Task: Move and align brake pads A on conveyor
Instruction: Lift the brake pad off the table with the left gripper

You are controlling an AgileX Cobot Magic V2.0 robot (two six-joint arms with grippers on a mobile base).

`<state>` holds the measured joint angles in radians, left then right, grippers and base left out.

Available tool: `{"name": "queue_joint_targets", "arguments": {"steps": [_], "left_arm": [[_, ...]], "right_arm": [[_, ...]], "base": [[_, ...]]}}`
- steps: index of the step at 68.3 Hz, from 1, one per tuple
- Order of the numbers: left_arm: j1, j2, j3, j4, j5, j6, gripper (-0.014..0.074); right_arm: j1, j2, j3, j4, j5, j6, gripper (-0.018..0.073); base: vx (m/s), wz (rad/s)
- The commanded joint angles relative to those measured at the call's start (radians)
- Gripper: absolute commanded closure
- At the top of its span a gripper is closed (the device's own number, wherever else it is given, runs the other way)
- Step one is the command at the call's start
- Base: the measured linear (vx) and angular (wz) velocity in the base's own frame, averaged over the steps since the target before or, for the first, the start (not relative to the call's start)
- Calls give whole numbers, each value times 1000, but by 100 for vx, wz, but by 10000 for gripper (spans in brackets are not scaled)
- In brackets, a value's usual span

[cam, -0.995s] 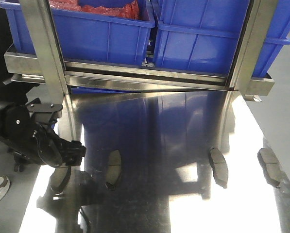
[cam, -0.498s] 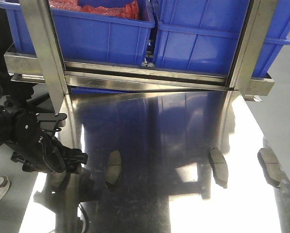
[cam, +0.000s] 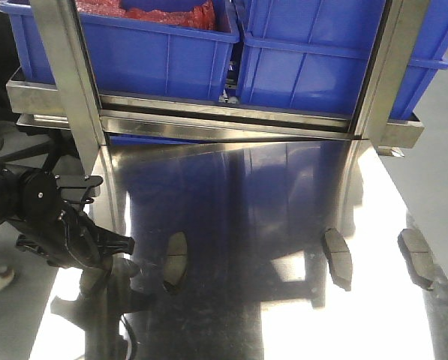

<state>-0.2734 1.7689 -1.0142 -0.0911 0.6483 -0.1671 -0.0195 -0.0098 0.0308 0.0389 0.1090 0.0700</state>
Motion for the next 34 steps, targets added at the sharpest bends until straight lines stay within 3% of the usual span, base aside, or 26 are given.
{"name": "queue_joint_targets", "arguments": {"steps": [1, 11, 34], "left_arm": [[-5, -39, -24, -8, -3, 0, 510], [-5, -39, -24, -4, -3, 6, 557], [-8, -125, -24, -4, -36, 45, 554]], "right_arm": [[-7, -16, 18, -3, -73, -3, 568], [-7, -16, 18, -3, -73, -3, 568], [-7, -16, 18, -3, -73, -3, 568]], "base": [[0, 0], [0, 0], [0, 0]]}}
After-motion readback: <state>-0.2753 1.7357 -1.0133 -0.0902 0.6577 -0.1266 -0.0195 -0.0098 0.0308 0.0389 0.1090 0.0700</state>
